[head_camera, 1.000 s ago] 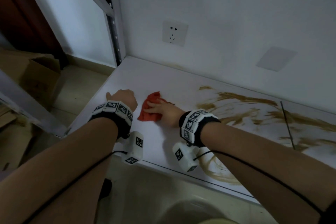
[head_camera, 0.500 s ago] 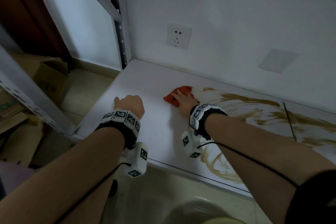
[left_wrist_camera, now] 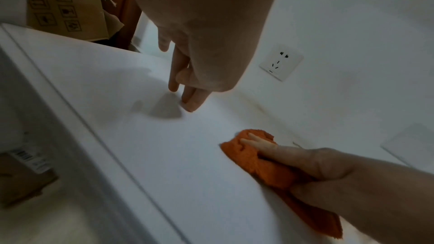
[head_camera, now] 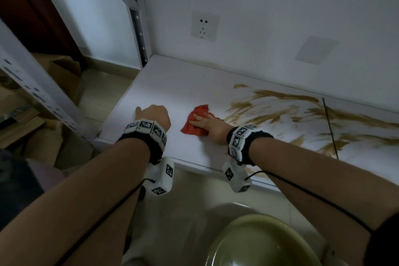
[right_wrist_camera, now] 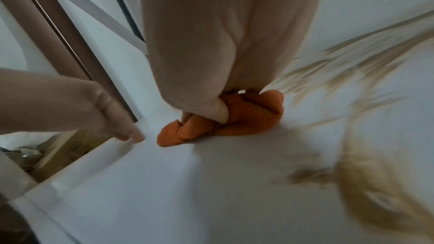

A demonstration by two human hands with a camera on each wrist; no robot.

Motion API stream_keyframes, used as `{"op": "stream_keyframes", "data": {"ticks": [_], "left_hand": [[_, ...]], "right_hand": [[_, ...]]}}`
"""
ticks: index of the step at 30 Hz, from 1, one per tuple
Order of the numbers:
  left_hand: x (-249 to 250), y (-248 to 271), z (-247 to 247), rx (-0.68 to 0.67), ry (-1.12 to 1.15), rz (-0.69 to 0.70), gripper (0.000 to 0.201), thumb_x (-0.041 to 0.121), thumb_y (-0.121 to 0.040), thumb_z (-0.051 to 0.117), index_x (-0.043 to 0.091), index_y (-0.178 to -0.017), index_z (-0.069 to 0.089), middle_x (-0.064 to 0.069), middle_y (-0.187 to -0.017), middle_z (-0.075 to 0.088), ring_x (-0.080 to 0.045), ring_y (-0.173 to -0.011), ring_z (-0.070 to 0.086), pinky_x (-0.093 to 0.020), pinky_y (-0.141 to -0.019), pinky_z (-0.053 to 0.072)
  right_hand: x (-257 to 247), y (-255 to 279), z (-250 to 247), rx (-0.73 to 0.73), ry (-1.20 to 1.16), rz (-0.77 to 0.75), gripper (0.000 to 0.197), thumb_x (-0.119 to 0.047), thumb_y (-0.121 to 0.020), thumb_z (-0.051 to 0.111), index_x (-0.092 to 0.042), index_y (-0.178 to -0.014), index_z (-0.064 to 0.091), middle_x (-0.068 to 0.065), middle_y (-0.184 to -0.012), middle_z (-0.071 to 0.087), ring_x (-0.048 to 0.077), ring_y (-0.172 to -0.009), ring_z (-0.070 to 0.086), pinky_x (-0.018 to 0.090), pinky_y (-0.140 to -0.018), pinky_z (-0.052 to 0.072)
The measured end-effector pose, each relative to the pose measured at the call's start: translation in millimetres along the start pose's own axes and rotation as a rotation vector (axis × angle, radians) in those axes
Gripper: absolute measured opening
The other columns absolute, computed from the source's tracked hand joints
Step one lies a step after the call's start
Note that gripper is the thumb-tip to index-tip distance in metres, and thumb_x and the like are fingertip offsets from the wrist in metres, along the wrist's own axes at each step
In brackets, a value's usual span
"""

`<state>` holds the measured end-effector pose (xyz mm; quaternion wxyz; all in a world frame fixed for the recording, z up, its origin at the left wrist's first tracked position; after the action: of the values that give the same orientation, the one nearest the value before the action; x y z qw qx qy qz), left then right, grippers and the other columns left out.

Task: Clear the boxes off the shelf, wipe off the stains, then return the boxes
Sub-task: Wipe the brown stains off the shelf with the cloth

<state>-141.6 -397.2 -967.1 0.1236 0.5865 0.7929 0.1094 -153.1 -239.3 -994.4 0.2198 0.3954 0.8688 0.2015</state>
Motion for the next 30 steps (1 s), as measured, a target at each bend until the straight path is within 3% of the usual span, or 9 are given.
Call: {"op": "stream_keyframes", "data": {"ticks": [2,4,8,13,16,20,24,30], "left_hand": [[-2,9,8,-0.043,0.000,0.010,0.027,0.015,-0.093,0.040,0.011,-0.110,0.060,-0.007,-0.120,0.061,-0.023,-0.114,0.056,-0.043,-0.112,0.025],[-6,16,22,-0.091,0.016,0.025,0.035,0.015,-0.093,0.038,0.016,-0.122,0.057,-0.004,-0.129,0.056,-0.021,-0.122,0.051,-0.047,-0.116,0.014],[-10,23,43,-0.150,0.105,0.042,0.047,0.013,-0.094,0.032,0.027,-0.137,0.045,0.001,-0.144,0.045,-0.020,-0.131,0.042,-0.051,-0.117,0.004],[-11,15,40,-0.144,0.143,-0.028,0.039,0.017,-0.093,0.034,0.023,-0.125,0.056,-0.002,-0.130,0.056,-0.022,-0.123,0.050,-0.050,-0.117,0.011],[-7,17,34,-0.123,0.118,-0.045,0.037,0.014,-0.091,0.037,0.023,-0.118,0.061,-0.001,-0.124,0.060,-0.022,-0.117,0.054,-0.050,-0.116,0.012],[2,27,29,-0.144,0.076,-0.019,0.026,0.020,-0.091,0.041,0.021,-0.105,0.062,0.001,-0.115,0.062,-0.022,-0.113,0.055,-0.054,-0.114,0.014],[2,33,33,-0.181,0.049,-0.014,0.039,0.009,-0.090,0.035,0.020,-0.121,0.055,-0.001,-0.128,0.056,-0.023,-0.121,0.050,-0.057,-0.114,0.011],[-2,30,48,-0.207,0.050,-0.047,0.056,0.012,-0.093,0.027,0.016,-0.149,0.024,-0.002,-0.149,0.036,-0.021,-0.137,0.033,-0.054,-0.117,0.005]], "right_hand": [[15,9,-2,0.001,-0.007,0.059,0.065,-0.004,-0.097,0.038,-0.025,-0.151,0.009,-0.001,-0.160,-0.005,0.028,-0.147,-0.002,0.042,-0.120,0.005],[29,11,-6,0.007,0.009,0.131,0.065,-0.003,-0.096,0.037,-0.022,-0.151,0.007,0.002,-0.160,-0.006,0.028,-0.147,-0.004,0.038,-0.119,0.001],[34,3,-16,0.032,0.044,0.246,0.060,-0.010,-0.100,0.033,-0.019,-0.152,0.005,0.007,-0.159,-0.005,0.030,-0.147,-0.003,0.037,-0.118,0.000],[0,-14,-24,0.027,0.087,0.229,0.064,-0.011,-0.097,0.036,-0.024,-0.152,0.006,0.003,-0.160,-0.005,0.031,-0.147,-0.002,0.045,-0.119,0.006],[-30,-18,-8,0.051,0.023,0.146,0.067,-0.011,-0.094,0.041,-0.032,-0.151,0.012,-0.004,-0.160,-0.004,0.032,-0.146,-0.002,0.051,-0.118,0.007],[-57,1,13,0.069,0.031,-0.002,0.061,-0.016,-0.097,0.038,-0.032,-0.150,0.015,-0.004,-0.160,-0.002,0.030,-0.147,-0.002,0.050,-0.119,0.003],[-34,17,24,0.056,0.005,-0.063,0.059,-0.014,-0.097,0.040,-0.032,-0.149,0.021,-0.006,-0.160,0.002,0.026,-0.147,0.002,0.049,-0.118,0.010],[45,21,3,0.064,-0.015,0.200,0.067,-0.005,-0.096,0.039,-0.028,-0.151,0.010,-0.002,-0.160,-0.005,0.029,-0.147,-0.001,0.043,-0.120,0.005]]}}
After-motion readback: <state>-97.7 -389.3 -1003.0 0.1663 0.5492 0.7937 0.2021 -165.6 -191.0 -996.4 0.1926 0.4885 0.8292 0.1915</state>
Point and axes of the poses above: each hand's wrist, its own y-axis away from the middle knuckle, its own z-axis out of the palm, x = y × z, the point moved 7 cm from there along -y, towards the middle knuckle
